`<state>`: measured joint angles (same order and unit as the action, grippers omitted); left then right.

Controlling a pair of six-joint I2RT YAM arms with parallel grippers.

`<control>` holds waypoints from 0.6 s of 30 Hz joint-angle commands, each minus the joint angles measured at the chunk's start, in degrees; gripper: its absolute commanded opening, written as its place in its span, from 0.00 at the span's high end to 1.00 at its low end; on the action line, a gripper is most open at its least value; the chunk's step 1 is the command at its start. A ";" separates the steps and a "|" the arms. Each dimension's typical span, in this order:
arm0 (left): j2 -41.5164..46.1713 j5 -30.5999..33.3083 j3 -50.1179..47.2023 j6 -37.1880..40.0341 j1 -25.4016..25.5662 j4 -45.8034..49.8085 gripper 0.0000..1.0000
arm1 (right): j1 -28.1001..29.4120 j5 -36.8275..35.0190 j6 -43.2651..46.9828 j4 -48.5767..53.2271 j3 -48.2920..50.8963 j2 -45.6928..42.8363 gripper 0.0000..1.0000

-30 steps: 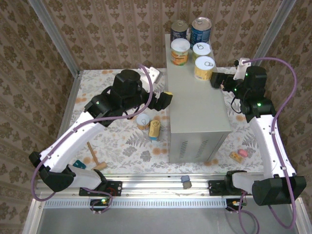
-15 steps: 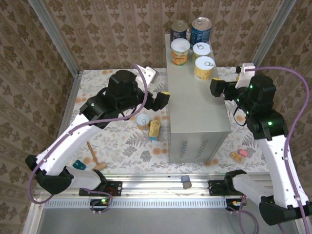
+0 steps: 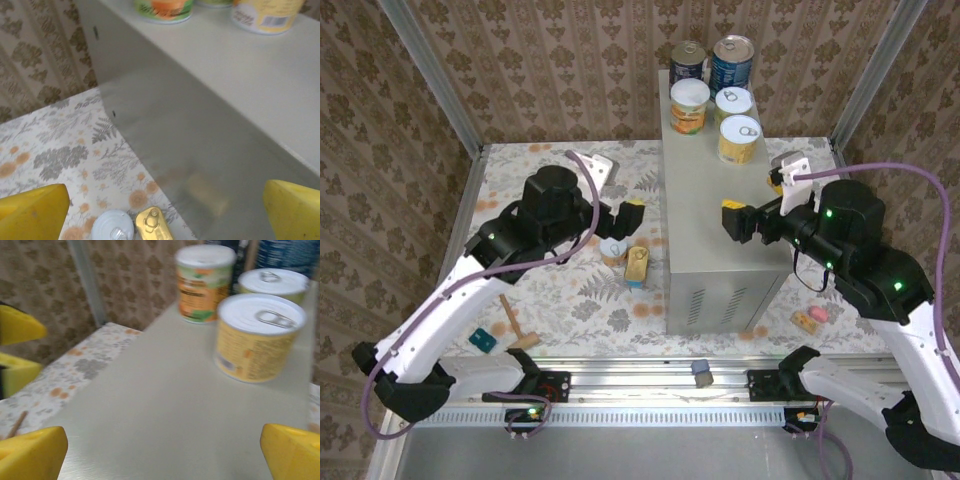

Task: Place and organize the canned foods onto the counter

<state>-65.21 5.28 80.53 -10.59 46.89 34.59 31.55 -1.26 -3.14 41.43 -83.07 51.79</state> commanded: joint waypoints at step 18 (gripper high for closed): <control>-5.01 2.81 -27.86 -14.20 -10.08 -4.68 0.00 | 27.38 -7.63 8.89 4.41 -9.03 12.12 0.00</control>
<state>-68.14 6.37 55.13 -22.83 37.39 32.62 58.11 -6.09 4.01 45.34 -89.97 63.48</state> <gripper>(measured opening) 0.999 0.999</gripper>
